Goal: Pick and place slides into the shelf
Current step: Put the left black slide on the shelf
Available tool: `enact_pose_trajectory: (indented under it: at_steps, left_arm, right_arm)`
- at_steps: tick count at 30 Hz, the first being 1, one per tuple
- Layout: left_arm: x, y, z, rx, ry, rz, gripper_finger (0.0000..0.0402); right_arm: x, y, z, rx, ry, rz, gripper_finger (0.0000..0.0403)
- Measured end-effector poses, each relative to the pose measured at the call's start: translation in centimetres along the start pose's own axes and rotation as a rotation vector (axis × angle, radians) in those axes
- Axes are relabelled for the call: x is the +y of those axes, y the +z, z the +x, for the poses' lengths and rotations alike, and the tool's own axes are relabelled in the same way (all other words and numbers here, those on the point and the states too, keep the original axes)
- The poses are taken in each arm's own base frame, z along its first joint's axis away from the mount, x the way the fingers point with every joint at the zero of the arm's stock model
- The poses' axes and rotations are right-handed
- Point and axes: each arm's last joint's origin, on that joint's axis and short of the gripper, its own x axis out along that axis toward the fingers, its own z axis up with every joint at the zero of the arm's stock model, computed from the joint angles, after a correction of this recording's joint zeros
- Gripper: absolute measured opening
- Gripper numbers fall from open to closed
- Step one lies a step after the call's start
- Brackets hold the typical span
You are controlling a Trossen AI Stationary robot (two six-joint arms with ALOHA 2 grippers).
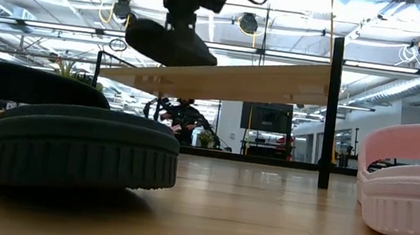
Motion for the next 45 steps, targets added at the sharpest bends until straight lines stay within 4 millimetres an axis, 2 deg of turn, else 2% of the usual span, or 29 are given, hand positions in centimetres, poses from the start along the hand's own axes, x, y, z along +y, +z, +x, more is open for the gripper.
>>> enact_pose_trajectory:
  at_steps: [3, 8, 12, 27, 37, 45]
  left_arm:
    - [-0.8, 0.3, 0.2, 0.006, 0.016, -0.042, 0.0]
    - [-0.7, 0.3, 0.0, -0.002, 0.025, -0.159, 0.0]
    - [-0.8, 0.0, -0.2, 0.008, 0.027, -0.177, 0.0]
    - [-1.5, -1.3, -1.1, 0.064, 0.009, -0.122, 0.0]
    - [-3.1, -2.1, -0.2, 0.096, 0.022, -0.026, 0.0]
    - [-3.2, -2.3, 0.6, 0.117, 0.027, -0.023, 0.0]
  right_arm:
    - [0.0, 0.0, 0.0, 0.004, 0.001, 0.003, 0.0187]
    - [0.0, -0.1, 0.0, 0.019, 0.012, 0.004, 0.0187]
    - [0.0, -0.1, 0.0, 0.02, 0.012, 0.006, 0.0187]
    - [-0.1, 0.0, 0.0, -0.003, -0.009, 0.007, 0.0187]
    - [-0.1, 0.0, 0.0, -0.002, -0.006, 0.028, 0.0187]
    - [-0.1, 0.0, 0.0, -0.002, -0.006, 0.025, 0.0187]
